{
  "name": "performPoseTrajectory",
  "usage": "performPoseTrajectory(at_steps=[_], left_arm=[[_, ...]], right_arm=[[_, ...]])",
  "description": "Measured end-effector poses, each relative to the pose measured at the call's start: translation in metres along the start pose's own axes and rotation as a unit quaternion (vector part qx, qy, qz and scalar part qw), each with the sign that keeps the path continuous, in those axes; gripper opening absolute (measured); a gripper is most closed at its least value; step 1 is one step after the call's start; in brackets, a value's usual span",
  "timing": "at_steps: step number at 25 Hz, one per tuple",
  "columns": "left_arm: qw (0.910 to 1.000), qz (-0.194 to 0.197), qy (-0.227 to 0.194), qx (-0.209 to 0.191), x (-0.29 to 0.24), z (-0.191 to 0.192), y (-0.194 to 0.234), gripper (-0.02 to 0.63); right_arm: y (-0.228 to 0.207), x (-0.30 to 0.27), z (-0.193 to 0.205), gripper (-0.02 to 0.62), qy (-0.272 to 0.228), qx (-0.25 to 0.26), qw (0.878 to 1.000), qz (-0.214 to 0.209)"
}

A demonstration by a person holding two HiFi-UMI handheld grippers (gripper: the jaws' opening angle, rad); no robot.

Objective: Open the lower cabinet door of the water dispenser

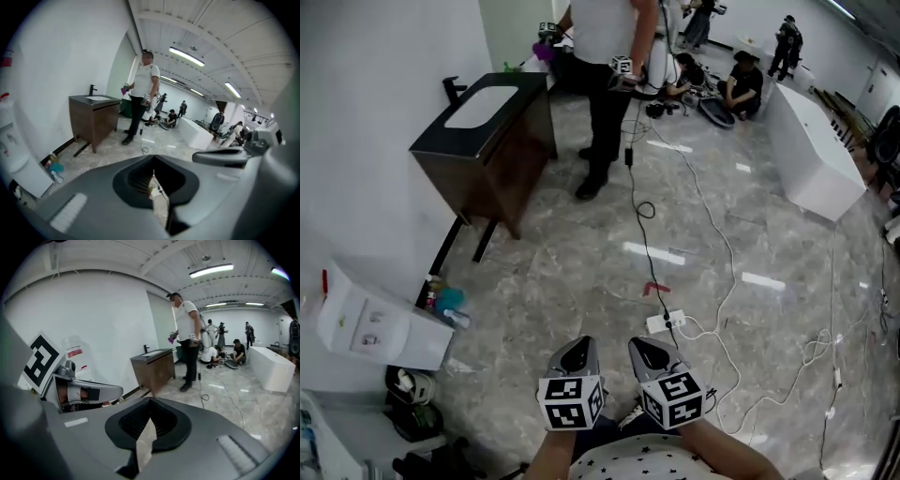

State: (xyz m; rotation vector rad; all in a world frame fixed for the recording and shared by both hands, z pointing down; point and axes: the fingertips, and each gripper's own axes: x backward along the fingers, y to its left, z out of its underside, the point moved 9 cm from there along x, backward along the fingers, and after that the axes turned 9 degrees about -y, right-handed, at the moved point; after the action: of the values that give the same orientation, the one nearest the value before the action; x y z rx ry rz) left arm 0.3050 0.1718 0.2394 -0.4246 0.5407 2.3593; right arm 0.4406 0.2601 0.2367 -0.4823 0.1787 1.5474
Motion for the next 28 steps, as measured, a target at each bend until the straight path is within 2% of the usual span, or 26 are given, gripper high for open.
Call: performPoseTrajectory(at_steps=[7, 12, 15, 20, 25, 28], left_arm=[[0.9941, -0.098, -0.014, 0.044, 0.061, -0.012, 0.158, 0.006], [0.9777, -0.187, -0.032, 0.090, 0.113, -0.003, 0.249, 0.006], [0.9625, -0.237, -0.035, 0.127, 0.147, 0.008, 0.302, 0.005], [0.9319, -0.314, -0.033, 0.179, 0.191, 0.032, 0.384, 0.006], [0.8977, -0.372, -0.030, 0.235, 0.205, 0.066, 0.449, 0.006], [0.8794, -0.397, -0.022, 0.262, 0.202, 0.099, 0.494, 0.006]], right_arm=[[0.132, -0.114, -0.027, -0.008, 0.018, 0.040, 0.993, -0.110], [0.224, -0.178, -0.027, -0.008, 0.048, 0.076, 0.977, -0.196], [0.282, -0.212, -0.023, -0.008, 0.074, 0.096, 0.963, -0.243], [0.371, -0.276, -0.014, -0.008, 0.103, 0.140, 0.933, -0.314], [0.444, -0.344, 0.010, -0.008, 0.141, 0.177, 0.898, -0.377], [0.485, -0.393, 0.042, -0.008, 0.162, 0.179, 0.884, -0.399]])
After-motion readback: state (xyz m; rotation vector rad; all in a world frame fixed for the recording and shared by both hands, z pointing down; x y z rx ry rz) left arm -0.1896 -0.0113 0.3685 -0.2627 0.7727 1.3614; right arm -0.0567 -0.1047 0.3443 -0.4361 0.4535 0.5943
